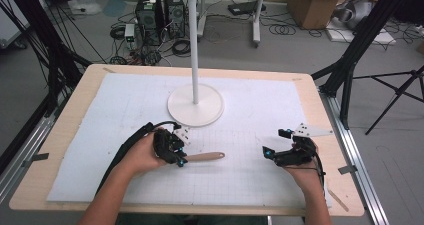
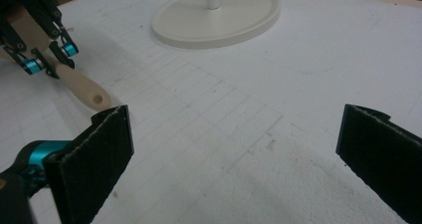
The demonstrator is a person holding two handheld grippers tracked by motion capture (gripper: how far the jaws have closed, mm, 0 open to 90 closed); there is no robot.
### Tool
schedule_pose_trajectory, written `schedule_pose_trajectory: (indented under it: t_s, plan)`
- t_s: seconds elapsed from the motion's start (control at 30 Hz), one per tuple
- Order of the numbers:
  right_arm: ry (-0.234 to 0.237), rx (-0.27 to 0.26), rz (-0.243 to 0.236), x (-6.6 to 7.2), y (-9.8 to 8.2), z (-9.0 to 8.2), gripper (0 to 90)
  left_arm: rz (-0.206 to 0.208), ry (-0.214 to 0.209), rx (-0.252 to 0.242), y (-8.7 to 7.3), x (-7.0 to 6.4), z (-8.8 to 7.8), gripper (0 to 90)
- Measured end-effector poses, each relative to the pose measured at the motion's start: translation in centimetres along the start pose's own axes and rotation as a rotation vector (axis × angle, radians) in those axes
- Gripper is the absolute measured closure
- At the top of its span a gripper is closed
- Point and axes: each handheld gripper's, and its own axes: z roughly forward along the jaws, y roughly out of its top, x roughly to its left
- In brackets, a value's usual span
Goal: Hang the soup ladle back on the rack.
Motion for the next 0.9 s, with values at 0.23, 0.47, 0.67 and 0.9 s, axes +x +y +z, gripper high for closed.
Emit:
schedule_pose_trajectory:
  t_s: [0.23, 0.47, 0.67, 0.9]
  plan:
    - [0.001, 0.0, 0.002, 0.0, 0.0, 0.0, 0.4, -0.036, 0.019, -0.118, -0.8, 0.1, -2.6, 75.9]
    - [0.001, -0.003, -0.005, 0.0, 0.0, 0.1, 0.4, -0.056, 0.034, -0.226, -1.5, 0.4, -4.7, 75.9]
    - [0.001, -0.001, 0.001, 0.0, 0.0, 0.0, 0.4, -0.06, 0.033, -0.295, -1.9, 0.5, -6.0, 75.8]
    - [0.004, -0.004, -0.004, 0.0, 0.0, 0.1, 0.4, -0.055, 0.044, -0.378, -1.9, 0.3, -7.6, 75.8]
